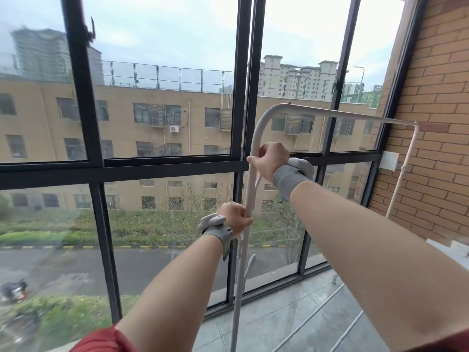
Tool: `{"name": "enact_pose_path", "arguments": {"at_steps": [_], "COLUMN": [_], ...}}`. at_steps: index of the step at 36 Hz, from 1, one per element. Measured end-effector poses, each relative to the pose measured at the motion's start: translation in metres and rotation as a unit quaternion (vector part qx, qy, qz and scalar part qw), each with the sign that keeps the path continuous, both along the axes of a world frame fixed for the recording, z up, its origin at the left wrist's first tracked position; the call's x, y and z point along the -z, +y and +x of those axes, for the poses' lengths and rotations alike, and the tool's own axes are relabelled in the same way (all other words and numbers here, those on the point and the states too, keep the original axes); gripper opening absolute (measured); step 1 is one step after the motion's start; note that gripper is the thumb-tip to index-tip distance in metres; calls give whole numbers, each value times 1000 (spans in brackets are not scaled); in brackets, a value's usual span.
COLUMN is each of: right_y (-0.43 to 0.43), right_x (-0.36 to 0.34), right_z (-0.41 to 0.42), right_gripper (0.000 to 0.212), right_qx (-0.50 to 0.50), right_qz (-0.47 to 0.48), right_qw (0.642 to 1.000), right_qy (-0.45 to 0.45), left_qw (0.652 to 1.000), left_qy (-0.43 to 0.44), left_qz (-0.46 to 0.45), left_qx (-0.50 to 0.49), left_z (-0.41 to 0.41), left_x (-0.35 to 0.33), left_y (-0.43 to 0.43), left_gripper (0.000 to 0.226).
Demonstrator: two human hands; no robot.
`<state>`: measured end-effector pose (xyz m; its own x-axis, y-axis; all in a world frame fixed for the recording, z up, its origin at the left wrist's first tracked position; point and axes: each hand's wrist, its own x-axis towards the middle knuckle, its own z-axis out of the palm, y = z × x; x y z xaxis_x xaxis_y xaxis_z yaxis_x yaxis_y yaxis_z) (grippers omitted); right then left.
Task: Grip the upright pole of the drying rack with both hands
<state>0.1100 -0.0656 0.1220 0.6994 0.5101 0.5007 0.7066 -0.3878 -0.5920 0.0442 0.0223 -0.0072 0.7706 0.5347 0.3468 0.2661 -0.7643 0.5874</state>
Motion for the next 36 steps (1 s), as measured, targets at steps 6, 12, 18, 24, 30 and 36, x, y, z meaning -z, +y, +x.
{"name": "enact_pose_path", "arguments": {"at_steps": [6, 12, 18, 24, 30, 36], "right_y": [34, 79, 134, 189, 268, 317], "right_x": [-2, -7, -10, -12, -14, -9], "right_z": [10, 22, 33, 45, 56, 67], "right_gripper": [26, 23, 20, 19, 18, 14], "right_qx": [-13, -27, -31, -22, -13, -4], "right_qz": [11, 21, 26, 30, 29, 24], "right_qw": [1000, 999, 999, 999, 999, 1000], "right_qy": [-6, 3, 10, 15, 24, 19], "left_qw": [1000, 1000, 1000, 1000, 999, 999], "left_qy": [4, 12, 15, 27, 38, 43], "left_qz": [5, 2, -12, -6, 0, -15], "left_qx": [-12, -19, -18, -7, -2, 7], "left_z": [7, 19, 31, 44, 55, 69], "left_x": [-6, -12, -14, -18, -22, -18], "left_y": [32, 78, 137, 194, 271, 323], "left_gripper": [16, 18, 17, 16, 17, 15]}}
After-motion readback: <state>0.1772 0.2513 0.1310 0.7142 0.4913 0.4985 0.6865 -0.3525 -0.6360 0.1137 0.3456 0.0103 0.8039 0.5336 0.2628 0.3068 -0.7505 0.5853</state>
